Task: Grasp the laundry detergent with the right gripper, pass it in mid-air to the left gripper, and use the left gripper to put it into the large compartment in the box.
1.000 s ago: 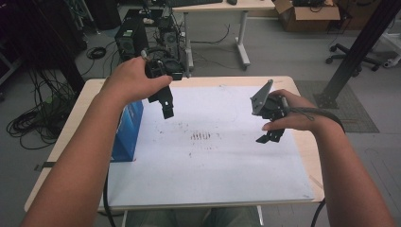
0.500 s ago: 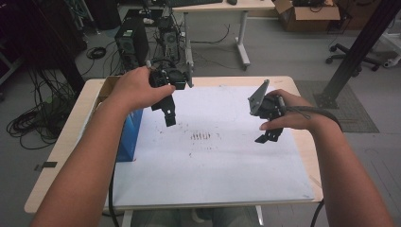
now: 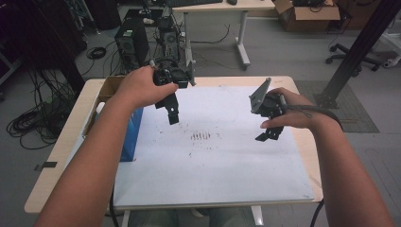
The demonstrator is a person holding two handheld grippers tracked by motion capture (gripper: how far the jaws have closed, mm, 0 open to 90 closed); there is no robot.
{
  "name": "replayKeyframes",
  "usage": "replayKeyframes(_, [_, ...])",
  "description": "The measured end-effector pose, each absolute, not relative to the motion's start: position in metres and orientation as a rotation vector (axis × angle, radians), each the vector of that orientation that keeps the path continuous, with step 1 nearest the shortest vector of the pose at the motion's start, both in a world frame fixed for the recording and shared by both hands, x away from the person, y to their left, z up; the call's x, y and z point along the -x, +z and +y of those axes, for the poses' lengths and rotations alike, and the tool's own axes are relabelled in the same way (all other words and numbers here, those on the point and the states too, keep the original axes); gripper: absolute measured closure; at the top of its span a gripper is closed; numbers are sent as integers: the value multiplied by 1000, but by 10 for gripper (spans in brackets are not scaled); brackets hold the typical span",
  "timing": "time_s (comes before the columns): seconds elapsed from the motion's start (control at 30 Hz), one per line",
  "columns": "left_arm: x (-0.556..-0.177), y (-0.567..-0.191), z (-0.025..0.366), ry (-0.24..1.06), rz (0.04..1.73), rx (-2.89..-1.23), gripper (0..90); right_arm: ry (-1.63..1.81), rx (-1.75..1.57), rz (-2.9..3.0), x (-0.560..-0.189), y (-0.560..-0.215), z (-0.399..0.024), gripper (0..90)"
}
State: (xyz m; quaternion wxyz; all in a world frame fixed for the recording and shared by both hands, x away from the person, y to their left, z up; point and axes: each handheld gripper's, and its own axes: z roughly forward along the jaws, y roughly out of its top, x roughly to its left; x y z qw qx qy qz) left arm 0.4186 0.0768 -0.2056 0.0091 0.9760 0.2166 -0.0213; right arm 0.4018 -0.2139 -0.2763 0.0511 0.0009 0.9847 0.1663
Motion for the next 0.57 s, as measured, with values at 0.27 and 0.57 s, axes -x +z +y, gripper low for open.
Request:
replayKeyframes(0.27, [-420,-204,80,-63,677,-3040,61,499,3,3003,-403,-277,-210,33])
replayKeyframes(0.57, [-420,-205,79,-74,656,-3039,61,506,9,2990,-404,-273,-206,33])
